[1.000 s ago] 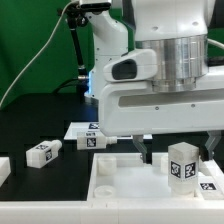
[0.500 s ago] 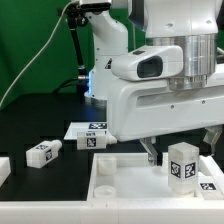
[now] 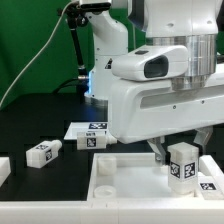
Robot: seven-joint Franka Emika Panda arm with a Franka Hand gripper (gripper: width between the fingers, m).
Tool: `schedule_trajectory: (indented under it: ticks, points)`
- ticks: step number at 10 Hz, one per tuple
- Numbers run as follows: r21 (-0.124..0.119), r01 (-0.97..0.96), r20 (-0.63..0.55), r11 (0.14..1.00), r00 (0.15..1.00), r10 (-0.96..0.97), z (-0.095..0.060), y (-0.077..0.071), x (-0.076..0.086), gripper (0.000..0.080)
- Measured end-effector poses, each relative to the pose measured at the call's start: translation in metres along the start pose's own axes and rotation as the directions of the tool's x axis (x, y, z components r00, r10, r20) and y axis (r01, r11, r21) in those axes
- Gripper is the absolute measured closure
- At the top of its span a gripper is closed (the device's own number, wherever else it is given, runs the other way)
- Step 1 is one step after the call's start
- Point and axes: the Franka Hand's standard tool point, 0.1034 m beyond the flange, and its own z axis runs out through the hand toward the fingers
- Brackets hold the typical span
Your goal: Assemble one leg
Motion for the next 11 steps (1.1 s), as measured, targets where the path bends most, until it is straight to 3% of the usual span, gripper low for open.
schedule_trajectory:
  ticks: [1, 3, 6, 9, 10, 11]
  points:
    - [0.000, -0.014, 0.001, 1.000, 1.000, 0.014, 0.0005, 0.0002, -0.0003, 0.0517]
    - [0.003, -0.069, 0.001, 0.998, 0.998, 0.069, 0.0009, -0.0003, -0.0003, 0.0517]
    - [0.004, -0.347, 0.004, 0.938, 0.938, 0.347, 0.0016, -0.0010, 0.0002, 0.0517]
    - [0.010, -0.696, 0.009, 0.718, 0.718, 0.696, 0.0028, -0.0028, 0.0016, 0.0515]
    - [0.004, -0.763, 0.008, 0.646, 0.646, 0.763, 0.0031, -0.0038, 0.0016, 0.0515]
    - [-0.014, -0.863, -0.005, 0.506, 0.506, 0.863, 0.0031, -0.0050, 0.0014, 0.0515]
